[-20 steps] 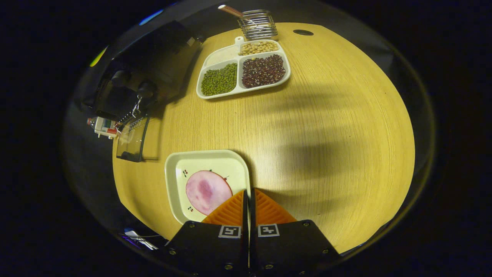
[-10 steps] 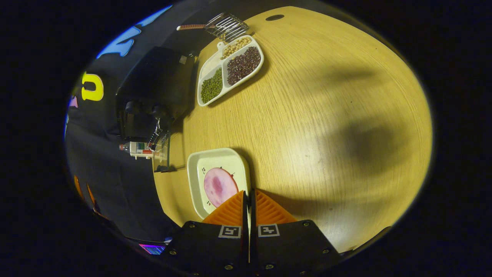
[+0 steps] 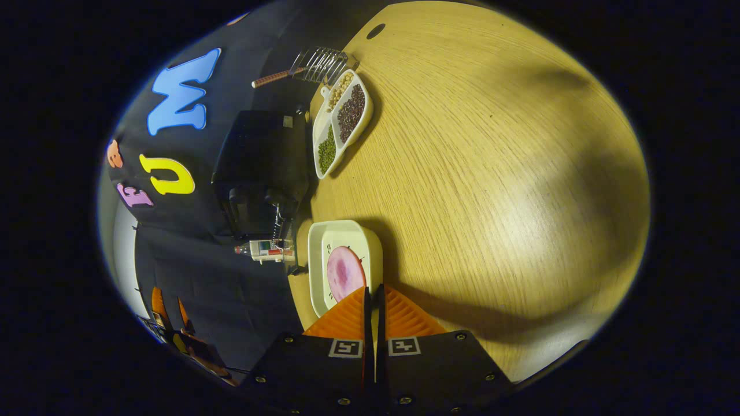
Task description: Open the electric oven with the left hand, put the food in, and close the electric oven.
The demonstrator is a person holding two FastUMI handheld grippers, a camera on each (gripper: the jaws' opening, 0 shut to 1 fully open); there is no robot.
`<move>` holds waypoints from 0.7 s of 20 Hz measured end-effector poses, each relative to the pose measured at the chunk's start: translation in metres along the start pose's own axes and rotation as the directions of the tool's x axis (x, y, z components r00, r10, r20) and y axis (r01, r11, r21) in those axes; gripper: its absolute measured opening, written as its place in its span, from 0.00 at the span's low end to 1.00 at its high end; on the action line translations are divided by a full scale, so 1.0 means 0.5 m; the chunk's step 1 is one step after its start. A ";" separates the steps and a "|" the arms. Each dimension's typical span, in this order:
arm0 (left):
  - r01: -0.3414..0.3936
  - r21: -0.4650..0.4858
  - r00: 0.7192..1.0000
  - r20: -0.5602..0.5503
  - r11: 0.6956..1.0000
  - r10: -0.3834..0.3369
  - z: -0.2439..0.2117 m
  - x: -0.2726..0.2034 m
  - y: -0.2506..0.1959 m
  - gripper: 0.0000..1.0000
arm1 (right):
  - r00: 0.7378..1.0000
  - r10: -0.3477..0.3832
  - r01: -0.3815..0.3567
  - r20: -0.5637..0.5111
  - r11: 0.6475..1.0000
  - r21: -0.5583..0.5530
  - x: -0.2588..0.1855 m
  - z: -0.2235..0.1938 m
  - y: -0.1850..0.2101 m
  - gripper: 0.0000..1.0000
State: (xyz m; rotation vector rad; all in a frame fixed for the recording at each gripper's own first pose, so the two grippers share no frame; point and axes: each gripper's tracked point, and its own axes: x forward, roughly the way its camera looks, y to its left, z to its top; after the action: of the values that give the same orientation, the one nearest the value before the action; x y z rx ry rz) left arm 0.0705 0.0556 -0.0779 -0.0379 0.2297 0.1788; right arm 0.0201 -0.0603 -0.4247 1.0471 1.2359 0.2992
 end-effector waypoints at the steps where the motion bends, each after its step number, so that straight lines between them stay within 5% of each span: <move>1: 0.002 0.009 1.000 0.002 1.000 -0.002 0.002 0.000 -0.006 1.00 | 1.000 0.014 -0.014 0.006 1.000 0.002 -0.007 -0.002 0.007 0.02; 14: 0.180 0.093 0.976 0.105 0.979 -0.189 0.055 0.034 -0.006 0.90 | 0.972 0.066 -0.074 0.227 0.997 0.027 -0.017 -0.109 0.213 0.02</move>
State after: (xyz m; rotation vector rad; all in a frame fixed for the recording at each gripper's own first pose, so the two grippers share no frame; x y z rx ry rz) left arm 0.0937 0.0572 -0.0548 0.0334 0.1191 -0.0144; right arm 0.0052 0.0168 -0.3340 1.1240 1.0047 0.2063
